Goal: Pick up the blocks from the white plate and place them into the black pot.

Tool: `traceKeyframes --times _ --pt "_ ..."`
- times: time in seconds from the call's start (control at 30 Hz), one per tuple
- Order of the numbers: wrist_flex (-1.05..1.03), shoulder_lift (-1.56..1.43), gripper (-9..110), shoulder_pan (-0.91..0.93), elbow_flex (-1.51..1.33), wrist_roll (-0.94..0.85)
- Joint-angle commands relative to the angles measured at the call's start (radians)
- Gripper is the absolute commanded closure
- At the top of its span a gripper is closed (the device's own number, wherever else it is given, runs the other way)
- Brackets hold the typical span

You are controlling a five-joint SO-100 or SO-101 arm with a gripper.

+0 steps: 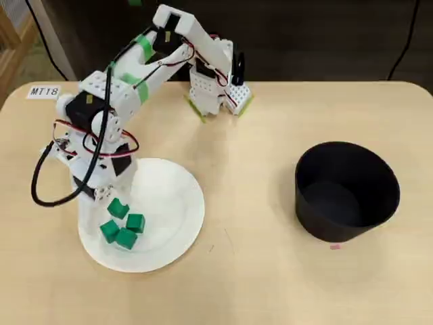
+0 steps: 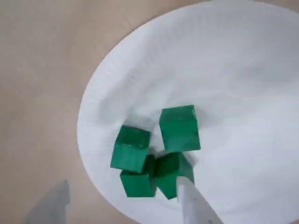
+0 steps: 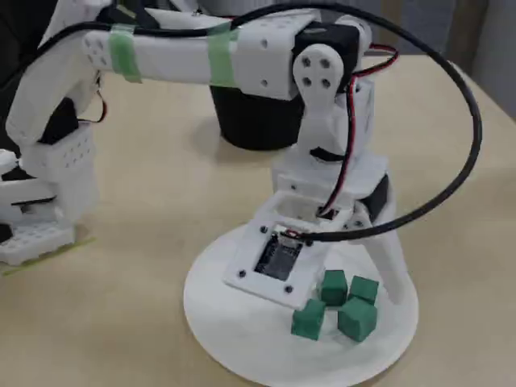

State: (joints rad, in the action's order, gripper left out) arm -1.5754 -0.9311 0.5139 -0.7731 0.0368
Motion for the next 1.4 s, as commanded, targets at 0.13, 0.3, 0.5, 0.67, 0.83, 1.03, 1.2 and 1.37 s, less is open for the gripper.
traceKeyframes --times 0.13,0.3,0.5,0.67,0.83,1.03,1.2,1.37 --pt "-0.005 0.057 68 -0.003 0.127 0.014" --pt "-0.005 0.112 69 -0.002 0.196 0.017" --pt "-0.005 0.156 70 0.000 0.233 0.028" --pt "-0.005 0.178 71 0.000 0.241 0.035" --pt "-0.005 0.215 73 -0.003 0.281 0.046" --pt "-0.005 0.276 75 -0.002 0.364 0.057" --pt "-0.005 0.327 77 -0.002 0.431 0.063" --pt "-0.006 0.353 83 -0.003 0.463 0.067"
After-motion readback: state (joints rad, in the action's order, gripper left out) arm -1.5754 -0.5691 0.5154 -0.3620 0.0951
